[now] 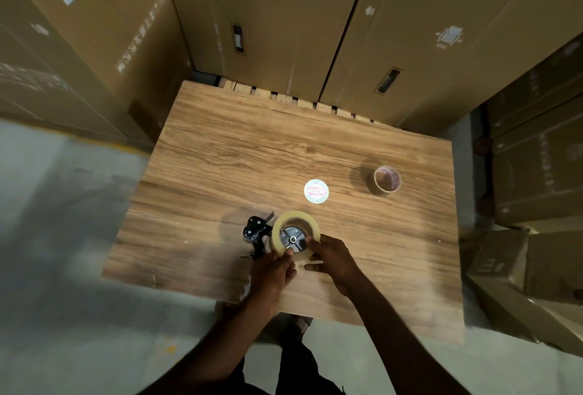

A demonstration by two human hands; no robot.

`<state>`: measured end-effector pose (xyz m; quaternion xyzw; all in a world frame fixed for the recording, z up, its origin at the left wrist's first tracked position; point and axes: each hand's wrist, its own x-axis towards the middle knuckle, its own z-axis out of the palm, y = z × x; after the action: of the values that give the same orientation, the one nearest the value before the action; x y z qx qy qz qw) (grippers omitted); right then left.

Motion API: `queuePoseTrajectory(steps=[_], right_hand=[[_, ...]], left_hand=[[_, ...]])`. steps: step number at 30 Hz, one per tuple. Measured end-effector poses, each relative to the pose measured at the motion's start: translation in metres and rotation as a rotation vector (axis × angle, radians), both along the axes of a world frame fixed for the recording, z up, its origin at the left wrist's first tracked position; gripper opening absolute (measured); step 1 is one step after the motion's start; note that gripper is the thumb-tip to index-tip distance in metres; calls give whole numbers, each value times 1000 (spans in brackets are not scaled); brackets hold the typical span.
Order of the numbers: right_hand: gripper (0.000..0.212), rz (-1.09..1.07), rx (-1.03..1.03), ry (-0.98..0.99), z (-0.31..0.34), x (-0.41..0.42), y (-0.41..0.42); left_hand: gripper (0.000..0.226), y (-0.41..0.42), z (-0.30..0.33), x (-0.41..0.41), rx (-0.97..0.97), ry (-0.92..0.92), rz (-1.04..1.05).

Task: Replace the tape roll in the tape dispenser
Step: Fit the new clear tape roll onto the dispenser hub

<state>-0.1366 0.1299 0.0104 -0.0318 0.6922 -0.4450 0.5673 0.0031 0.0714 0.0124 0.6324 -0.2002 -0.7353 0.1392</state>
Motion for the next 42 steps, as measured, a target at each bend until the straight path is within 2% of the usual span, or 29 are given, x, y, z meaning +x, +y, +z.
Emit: queuePoseTrajectory(steps=[8,11,14,17,20,24,26,31,34,36,39,42], right_hand=[[28,58,45,23,-8,-3,-1],[30,71,54,32,-10,-5,-3],[34,73,51,20,-12,-8,-2],[37,71,46,27,-12,-8,-1],[36,47,37,54,-14,-9,2],[36,7,26,62,-16,-10,4],[35,-11,23,56,-15,-9,4],[30,-109,4,-33,-20,-11,13],[27,-133,-22,-73,-23,-13,22],[30,-144,-28,-91,-26,-13,26],[35,-152,-34,-110,-29,-15,27],[35,-150,-34,-102,-32,-16,27]], left_hand=[[19,-4,0,-4,68,-43,33],[17,-8,-2,-3,16,-70,-13],[21,-11,-3,2,-162,-153,-153],[29,-20,6,14,-343,-223,-398],[38,-47,15,33,-684,-370,-688],[16,-103,15,41,-912,-365,-757],[14,-127,8,36,-994,-333,-860],[45,-159,-9,17,-916,-230,-1061],[53,-163,-18,14,-874,-234,-1192],[48,-160,-18,13,-851,-255,-1257],[23,-156,-20,12,-837,-289,-1290],[24,-157,-26,13,-781,-224,-1287]])
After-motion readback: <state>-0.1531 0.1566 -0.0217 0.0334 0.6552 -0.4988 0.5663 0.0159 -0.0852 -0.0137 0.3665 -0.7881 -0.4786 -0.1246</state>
